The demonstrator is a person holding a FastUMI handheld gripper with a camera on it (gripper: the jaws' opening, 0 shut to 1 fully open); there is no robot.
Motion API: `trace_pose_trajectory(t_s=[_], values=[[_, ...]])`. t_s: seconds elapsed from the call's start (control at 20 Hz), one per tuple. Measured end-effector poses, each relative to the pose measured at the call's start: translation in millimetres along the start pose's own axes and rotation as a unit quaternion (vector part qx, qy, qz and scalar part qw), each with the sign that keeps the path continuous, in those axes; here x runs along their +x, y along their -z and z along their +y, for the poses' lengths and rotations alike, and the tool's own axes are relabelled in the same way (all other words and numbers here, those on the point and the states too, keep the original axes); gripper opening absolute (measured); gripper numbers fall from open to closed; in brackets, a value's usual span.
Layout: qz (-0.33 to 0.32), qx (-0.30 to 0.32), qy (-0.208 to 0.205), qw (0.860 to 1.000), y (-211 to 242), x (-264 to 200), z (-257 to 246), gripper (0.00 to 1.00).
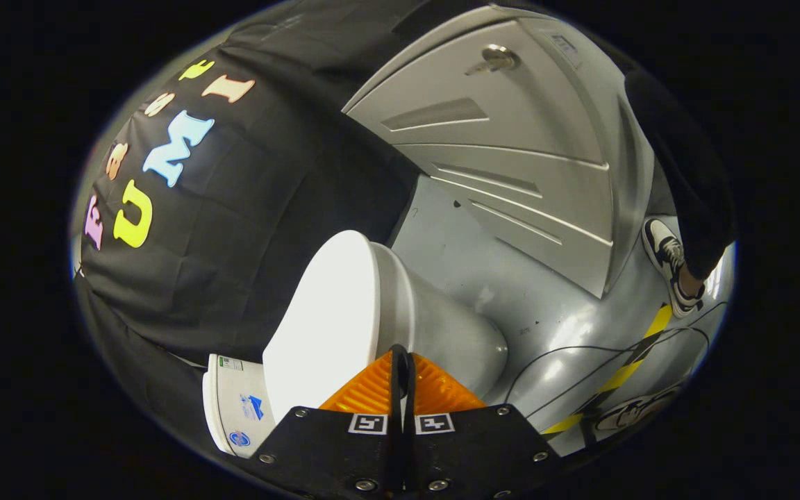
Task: Open the toilet lid.
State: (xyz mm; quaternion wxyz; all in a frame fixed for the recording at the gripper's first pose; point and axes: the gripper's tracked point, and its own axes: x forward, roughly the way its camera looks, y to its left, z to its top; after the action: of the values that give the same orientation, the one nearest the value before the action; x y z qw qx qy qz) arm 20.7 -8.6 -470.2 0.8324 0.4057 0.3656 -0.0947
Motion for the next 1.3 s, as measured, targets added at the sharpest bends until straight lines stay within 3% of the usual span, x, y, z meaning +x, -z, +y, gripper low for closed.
trace_pose_trajectory(t_s=[0.7, 0.95, 1.15, 1.3], values=[[-0.039, -0.116, -0.004, 0.992, -20.4, -39.6, 56.1, 0.0], [-0.074, -0.166, -0.017, 0.983, -29.8, -58.3, 88.4, 0.0], [-0.122, -0.175, -0.049, 0.976, -29.8, -79.1, 124.5, 0.0], [-0.13, -0.224, -0.047, 0.965, -27.5, -88.3, 144.3, 0.0]])
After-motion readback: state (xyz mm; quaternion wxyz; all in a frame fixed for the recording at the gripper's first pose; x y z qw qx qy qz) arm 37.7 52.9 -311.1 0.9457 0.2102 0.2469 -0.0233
